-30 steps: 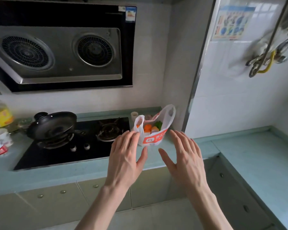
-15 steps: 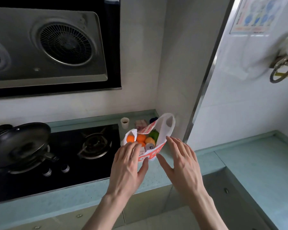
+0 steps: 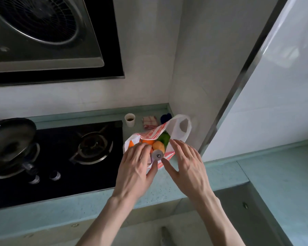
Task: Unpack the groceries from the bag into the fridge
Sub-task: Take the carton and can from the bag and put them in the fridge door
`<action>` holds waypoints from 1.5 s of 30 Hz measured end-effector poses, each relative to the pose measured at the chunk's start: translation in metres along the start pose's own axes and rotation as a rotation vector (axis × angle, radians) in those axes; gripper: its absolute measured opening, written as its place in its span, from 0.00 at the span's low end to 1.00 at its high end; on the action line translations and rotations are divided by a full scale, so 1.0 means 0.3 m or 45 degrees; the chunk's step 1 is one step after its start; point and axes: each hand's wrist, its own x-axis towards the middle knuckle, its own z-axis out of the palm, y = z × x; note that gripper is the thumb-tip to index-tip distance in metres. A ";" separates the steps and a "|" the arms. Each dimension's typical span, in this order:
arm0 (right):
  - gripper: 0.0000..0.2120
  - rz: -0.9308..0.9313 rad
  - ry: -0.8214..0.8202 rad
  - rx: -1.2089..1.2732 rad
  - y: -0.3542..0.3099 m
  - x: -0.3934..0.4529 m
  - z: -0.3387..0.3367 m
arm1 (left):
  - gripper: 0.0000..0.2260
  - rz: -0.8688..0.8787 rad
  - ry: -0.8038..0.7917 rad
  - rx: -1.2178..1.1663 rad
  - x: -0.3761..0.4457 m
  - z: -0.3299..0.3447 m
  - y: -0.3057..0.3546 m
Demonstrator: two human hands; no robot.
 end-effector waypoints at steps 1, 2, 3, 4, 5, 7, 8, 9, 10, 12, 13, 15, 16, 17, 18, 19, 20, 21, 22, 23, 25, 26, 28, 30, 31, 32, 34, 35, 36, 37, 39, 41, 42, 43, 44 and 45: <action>0.28 -0.007 -0.019 0.007 0.022 0.022 0.014 | 0.22 -0.024 -0.009 0.008 0.016 0.015 -0.004; 0.28 -0.012 -0.034 0.009 0.041 0.042 0.026 | 0.22 -0.043 -0.014 0.016 0.030 0.030 -0.008; 0.28 -0.018 -0.046 0.010 0.061 0.062 0.038 | 0.22 -0.053 -0.016 0.024 0.043 0.045 -0.011; 0.28 -0.026 -0.059 0.017 0.082 0.084 0.052 | 0.22 -0.062 -0.021 0.031 0.058 0.063 -0.014; 0.28 -0.036 -0.071 0.029 0.100 0.106 0.066 | 0.22 -0.072 -0.029 0.039 0.073 0.081 -0.018; 0.28 -0.055 -0.103 0.052 0.133 0.149 0.098 | 0.22 -0.103 -0.055 0.065 0.102 0.118 -0.029; 0.28 -0.068 -0.122 0.058 0.146 0.169 0.116 | 0.22 -0.123 -0.071 0.080 0.114 0.136 -0.034; 0.27 -0.084 -0.137 0.066 0.157 0.188 0.132 | 0.21 -0.146 -0.088 0.088 0.125 0.153 -0.037; 0.27 -0.104 -0.154 0.078 0.167 0.206 0.148 | 0.21 -0.165 -0.105 0.094 0.137 0.168 -0.039; 0.27 -0.149 -0.202 0.104 0.179 0.238 0.179 | 0.19 -0.184 -0.134 0.114 0.159 0.197 -0.038; 0.27 -0.172 -0.233 0.117 0.185 0.253 0.196 | 0.18 -0.193 -0.155 0.124 0.168 0.211 -0.039; 0.27 -0.198 -0.308 0.136 0.195 0.274 0.224 | 0.16 -0.218 -0.199 0.151 0.172 0.237 -0.047; 0.27 -0.205 -0.351 0.142 0.203 0.286 0.239 | 0.15 -0.247 -0.220 0.172 0.173 0.251 -0.055; 0.26 -0.212 -0.381 0.141 0.212 0.296 0.251 | 0.15 -0.282 -0.248 0.201 0.174 0.261 -0.064; 0.26 -0.218 -0.404 0.136 0.223 0.306 0.265 | 0.15 -0.324 -0.287 0.236 0.176 0.271 -0.074; 0.24 -0.222 -0.421 0.131 0.235 0.315 0.278 | 0.14 -0.365 -0.330 0.282 0.179 0.281 -0.083; 0.22 -0.226 -0.440 0.124 0.244 0.322 0.288 | 0.14 -0.402 -0.375 0.336 0.184 0.289 -0.089; 0.20 -0.233 -0.465 0.114 0.251 0.329 0.298 | 0.14 -0.438 -0.428 0.386 0.191 0.293 -0.095; 0.19 -0.239 -0.499 0.104 0.258 0.335 0.308 | 0.14 -0.466 -0.469 0.434 0.197 0.300 -0.104; 0.19 -0.247 -0.535 0.094 0.263 0.341 0.318 | 0.14 -0.485 -0.503 0.470 0.203 0.305 -0.113; 0.19 -0.247 -0.604 0.044 0.271 0.357 0.333 | 0.19 -0.528 -0.523 0.513 0.213 0.309 -0.135; 0.19 -0.238 -0.642 0.013 0.273 0.365 0.339 | 0.25 -0.560 -0.520 0.524 0.217 0.306 -0.145; 0.19 -0.210 -0.714 -0.033 0.275 0.381 0.349 | 0.32 -0.609 -0.500 0.544 0.226 0.294 -0.157; 0.19 -0.203 -0.771 -0.057 0.269 0.395 0.363 | 0.31 -0.588 -0.495 0.569 0.229 0.294 -0.159; 0.19 -0.209 -0.779 -0.046 0.264 0.400 0.372 | 0.28 -0.551 -0.509 0.562 0.229 0.300 -0.157; 0.18 -0.215 -0.777 -0.029 0.259 0.404 0.384 | 0.24 -0.511 -0.529 0.559 0.230 0.306 -0.153; 0.17 -0.229 -0.793 -0.025 0.246 0.410 0.412 | 0.17 -0.448 -0.577 0.534 0.233 0.320 -0.146; 0.18 -0.242 -0.809 -0.048 0.241 0.414 0.428 | 0.16 -0.421 -0.616 0.505 0.237 0.333 -0.145; 0.19 -0.252 -0.828 -0.076 0.237 0.417 0.444 | 0.16 -0.410 -0.657 0.467 0.240 0.347 -0.147; 0.20 -0.259 -0.841 -0.098 0.234 0.419 0.458 | 0.17 -0.412 -0.702 0.440 0.242 0.364 -0.152; 0.23 -0.261 -0.864 -0.130 0.230 0.425 0.482 | 0.19 -0.427 -0.772 0.413 0.243 0.400 -0.175; 0.25 -0.262 -0.894 -0.158 0.226 0.428 0.500 | 0.22 -0.441 -0.838 0.425 0.240 0.432 -0.195; 0.27 -0.263 -0.915 -0.176 0.225 0.429 0.506 | 0.24 -0.442 -0.878 0.421 0.237 0.447 -0.203; 0.28 -0.261 -0.938 -0.196 0.223 0.429 0.514 | 0.26 -0.439 -0.929 0.423 0.233 0.457 -0.206; 0.28 -0.259 -0.960 -0.216 0.219 0.430 0.522 | 0.26 -0.457 -0.951 0.418 0.226 0.467 -0.209; 0.28 -0.249 -0.983 -0.231 0.215 0.431 0.528 | 0.26 -0.480 -0.990 0.399 0.222 0.482 -0.210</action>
